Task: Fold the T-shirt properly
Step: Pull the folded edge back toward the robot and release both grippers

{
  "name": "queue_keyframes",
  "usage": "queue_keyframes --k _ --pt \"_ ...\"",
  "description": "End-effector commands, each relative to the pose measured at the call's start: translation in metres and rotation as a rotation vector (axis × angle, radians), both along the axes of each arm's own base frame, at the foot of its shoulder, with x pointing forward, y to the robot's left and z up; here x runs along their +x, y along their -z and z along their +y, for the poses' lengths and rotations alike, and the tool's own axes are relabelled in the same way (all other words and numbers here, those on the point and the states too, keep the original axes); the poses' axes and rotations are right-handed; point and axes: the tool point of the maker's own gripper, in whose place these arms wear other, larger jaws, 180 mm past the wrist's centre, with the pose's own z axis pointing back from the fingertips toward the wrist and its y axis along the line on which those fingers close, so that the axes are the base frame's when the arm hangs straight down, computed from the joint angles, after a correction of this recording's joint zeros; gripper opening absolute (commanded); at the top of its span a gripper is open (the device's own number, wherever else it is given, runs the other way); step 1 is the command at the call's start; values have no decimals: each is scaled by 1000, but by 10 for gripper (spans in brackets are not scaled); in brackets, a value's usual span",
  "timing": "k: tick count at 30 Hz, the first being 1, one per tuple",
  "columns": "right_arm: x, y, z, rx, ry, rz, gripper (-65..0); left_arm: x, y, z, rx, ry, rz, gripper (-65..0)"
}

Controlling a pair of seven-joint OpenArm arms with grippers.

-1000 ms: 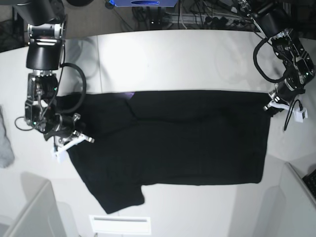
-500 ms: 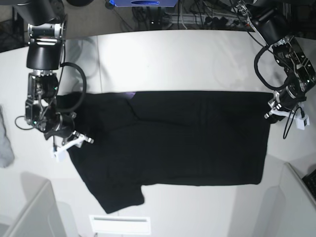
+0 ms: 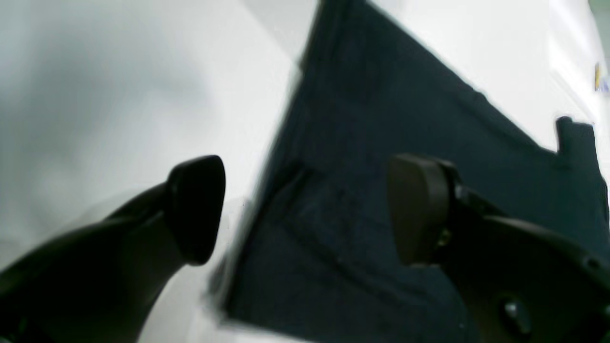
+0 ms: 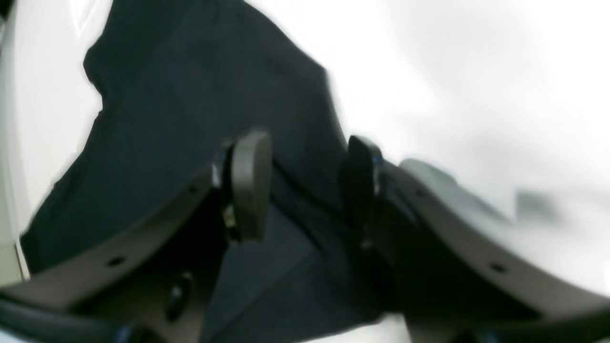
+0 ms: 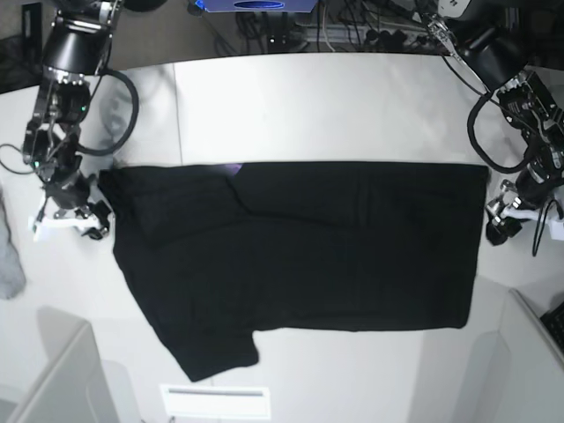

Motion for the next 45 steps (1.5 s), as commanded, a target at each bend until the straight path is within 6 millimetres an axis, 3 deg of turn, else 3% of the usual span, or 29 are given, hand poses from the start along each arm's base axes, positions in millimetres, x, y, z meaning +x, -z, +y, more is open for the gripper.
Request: queue_keyframes --k 1,3,5,9,13,19,30,35,41,43,45 --pt "1 -14 -4 -13 12 -49 -387 -10 -18 23 58 -45 -31 -138" --pt "-19 -13 -5 -14 33 -48 -383 -33 -20 34 82 -91 -23 -138" --pt "-34 -13 -1 -8 45 -49 -332 -51 -17 39 89 -127 -13 -138" --pt "-63 -13 5 13 87 -49 -252 -82 -1 37 73 -153 36 -138" --pt "-81 0 16 51 107 -16 -246 -97 13 29 21 -147 54 -138" --pt "-85 15 31 104 117 14 -245 -105 48 20 -89 -173 103 -140" --pt "-73 48 27 172 164 74 -245 -65 74 -22 -181 -60 131 -140" --pt "-68 59 31 193 162 98 -245 -49 79 -28 -227 -60 120 -142" --pt "-73 70 32 205 164 128 -251 -47 84 -30 -248 -64 125 -146" --pt "-74 70 32 205 164 130 -252 -48 85 -30 -249 -64 129 -209" --pt "-74 71 32 204 165 132 -255 -51 88 -30 -251 -66 137 -316"
